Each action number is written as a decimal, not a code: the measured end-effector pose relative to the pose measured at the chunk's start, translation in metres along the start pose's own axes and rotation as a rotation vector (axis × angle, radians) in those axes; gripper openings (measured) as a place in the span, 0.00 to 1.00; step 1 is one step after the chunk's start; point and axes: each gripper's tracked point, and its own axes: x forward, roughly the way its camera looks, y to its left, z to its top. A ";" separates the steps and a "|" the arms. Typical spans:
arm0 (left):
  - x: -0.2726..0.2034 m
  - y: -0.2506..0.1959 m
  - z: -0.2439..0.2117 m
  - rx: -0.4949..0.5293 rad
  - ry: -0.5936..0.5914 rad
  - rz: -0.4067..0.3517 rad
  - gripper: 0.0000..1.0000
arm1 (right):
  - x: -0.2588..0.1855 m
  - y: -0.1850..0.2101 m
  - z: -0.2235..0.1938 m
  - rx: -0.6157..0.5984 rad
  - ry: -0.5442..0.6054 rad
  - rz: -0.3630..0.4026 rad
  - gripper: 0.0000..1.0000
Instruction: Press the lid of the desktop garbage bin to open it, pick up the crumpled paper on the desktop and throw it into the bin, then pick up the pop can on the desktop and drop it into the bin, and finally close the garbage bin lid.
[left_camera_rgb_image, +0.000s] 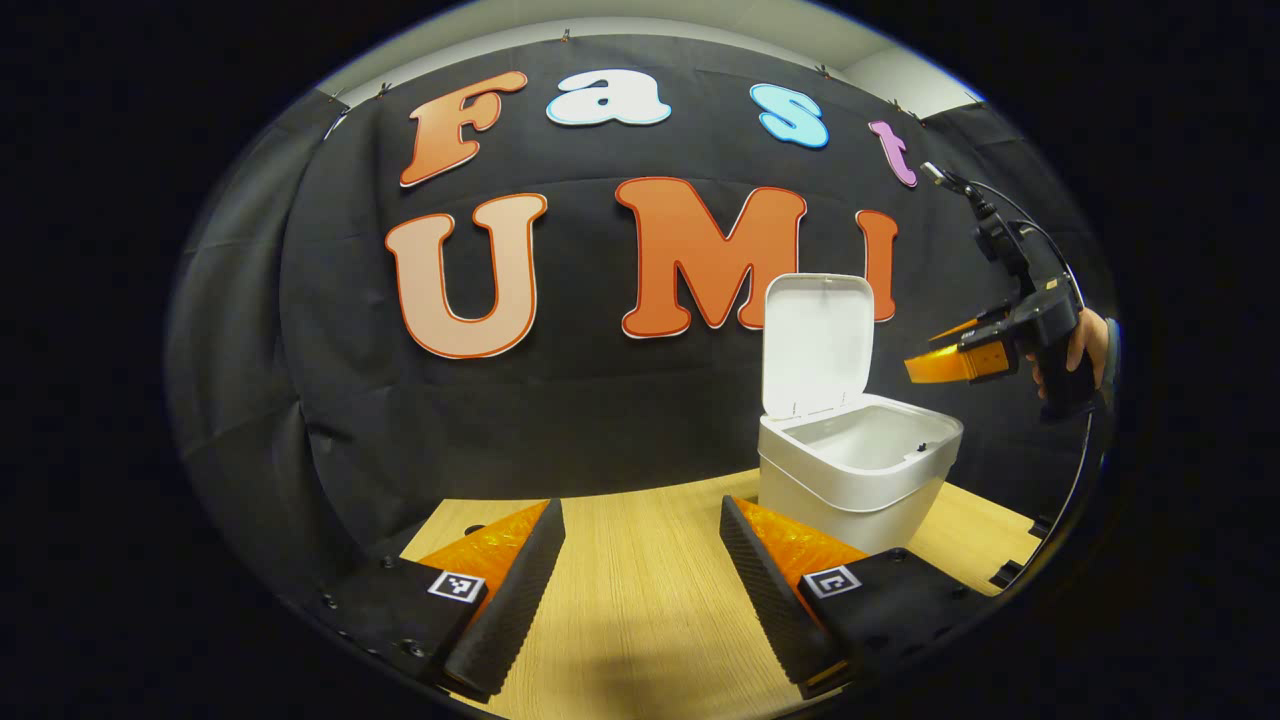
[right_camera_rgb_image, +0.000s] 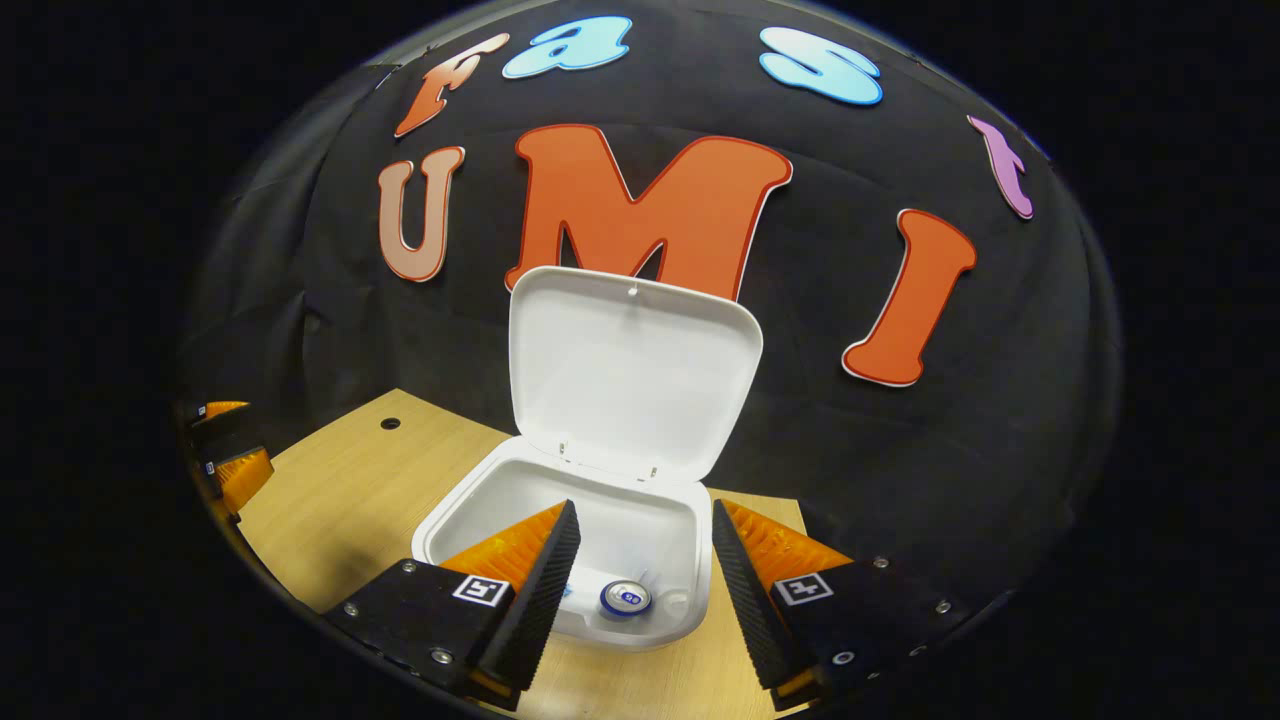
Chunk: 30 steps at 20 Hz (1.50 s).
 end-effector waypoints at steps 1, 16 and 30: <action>-0.001 0.002 -0.001 0.004 -0.001 0.006 0.99 | 0.001 -0.001 0.006 0.000 -0.010 -0.004 0.81; -0.009 0.030 -0.014 -0.029 0.004 0.078 1.00 | 0.028 0.010 0.139 -0.026 -0.264 0.010 0.80; 0.003 0.056 -0.028 -0.053 0.032 0.172 1.00 | 0.097 -0.003 0.153 0.085 -0.214 0.016 0.80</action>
